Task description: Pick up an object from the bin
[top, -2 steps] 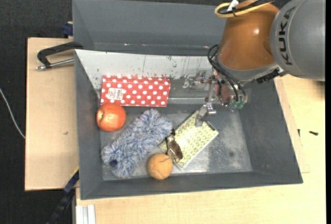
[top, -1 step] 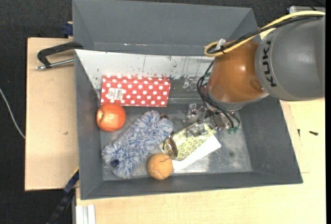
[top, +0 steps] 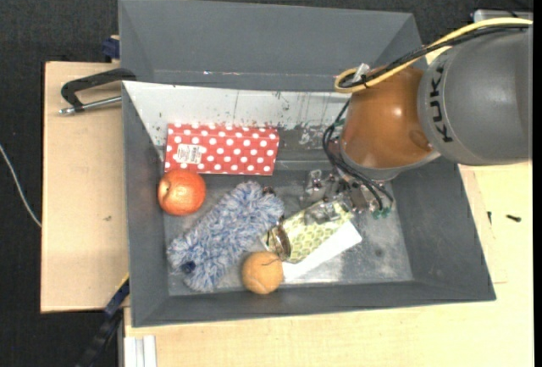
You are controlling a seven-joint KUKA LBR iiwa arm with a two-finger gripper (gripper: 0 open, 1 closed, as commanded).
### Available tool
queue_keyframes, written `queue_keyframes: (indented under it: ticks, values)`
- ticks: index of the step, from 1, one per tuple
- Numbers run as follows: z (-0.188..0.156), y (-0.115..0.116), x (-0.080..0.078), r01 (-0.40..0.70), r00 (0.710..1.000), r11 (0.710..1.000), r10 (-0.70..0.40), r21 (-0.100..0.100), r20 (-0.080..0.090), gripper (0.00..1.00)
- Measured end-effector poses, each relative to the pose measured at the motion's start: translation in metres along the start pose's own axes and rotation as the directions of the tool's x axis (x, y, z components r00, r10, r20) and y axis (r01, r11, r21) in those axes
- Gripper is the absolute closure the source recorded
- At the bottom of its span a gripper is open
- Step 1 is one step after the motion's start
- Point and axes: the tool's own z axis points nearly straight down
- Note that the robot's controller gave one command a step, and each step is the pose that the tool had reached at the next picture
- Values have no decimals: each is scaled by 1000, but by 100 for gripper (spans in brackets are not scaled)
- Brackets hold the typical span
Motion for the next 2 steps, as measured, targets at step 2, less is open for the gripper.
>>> queue_keyframes:
  ticks: [2]
  values:
    - [-36, -15, 0, 42, 999, 999, -42, -7, -29, 100]
